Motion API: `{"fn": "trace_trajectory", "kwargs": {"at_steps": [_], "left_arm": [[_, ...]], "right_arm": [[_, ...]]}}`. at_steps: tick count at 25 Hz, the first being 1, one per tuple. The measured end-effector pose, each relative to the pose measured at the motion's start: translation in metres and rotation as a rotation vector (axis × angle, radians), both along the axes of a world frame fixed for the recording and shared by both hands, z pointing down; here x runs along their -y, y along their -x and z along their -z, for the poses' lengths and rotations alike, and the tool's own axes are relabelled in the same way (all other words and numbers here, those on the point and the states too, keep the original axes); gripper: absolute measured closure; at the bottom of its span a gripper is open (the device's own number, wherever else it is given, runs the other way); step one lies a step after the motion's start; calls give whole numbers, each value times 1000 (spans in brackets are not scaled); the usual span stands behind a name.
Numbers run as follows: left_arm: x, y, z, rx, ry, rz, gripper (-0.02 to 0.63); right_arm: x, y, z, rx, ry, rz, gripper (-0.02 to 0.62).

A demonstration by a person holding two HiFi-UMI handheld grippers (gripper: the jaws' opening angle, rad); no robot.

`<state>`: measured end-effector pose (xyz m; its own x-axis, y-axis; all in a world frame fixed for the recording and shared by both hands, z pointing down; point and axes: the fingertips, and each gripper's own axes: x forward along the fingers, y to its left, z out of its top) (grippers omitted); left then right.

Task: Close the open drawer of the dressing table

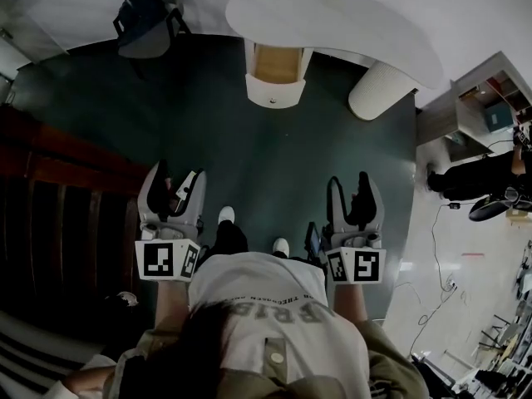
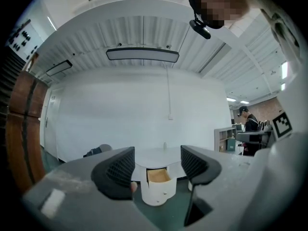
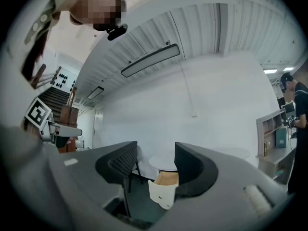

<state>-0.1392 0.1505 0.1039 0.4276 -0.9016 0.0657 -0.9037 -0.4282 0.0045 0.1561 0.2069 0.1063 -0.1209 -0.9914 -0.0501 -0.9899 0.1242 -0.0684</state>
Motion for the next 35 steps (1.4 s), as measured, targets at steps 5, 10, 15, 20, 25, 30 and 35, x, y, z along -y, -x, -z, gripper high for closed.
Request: {"fn": "trace_trajectory", "kwargs": {"at_steps": [5,10,15,20,25,30,35], "left_arm": [[43,38,7,0,-12,-32,293],[83,70,4,-2,-17,-82,293],[110,87,3,9,-24,-141,293],[131,102,-1,6,-20,-167,293],[144,99,-12,5,-1,-180,293],[163,92,-24,21,12,-184,293],[187,82,-29,29,-1,-169,293]], "right_arm": [[32,30,6,2,-11,-57,359],[64,59,9,-11,-22,-105,359],[86,72,14,-29,-34,-159,359],[101,81,16,-44,-40,-185,359],[116,73,12,-78,-33,-193,359],[138,59,3,-95,-30,-212,359],[164,44,-19,-49,-32,-224,359]]}}
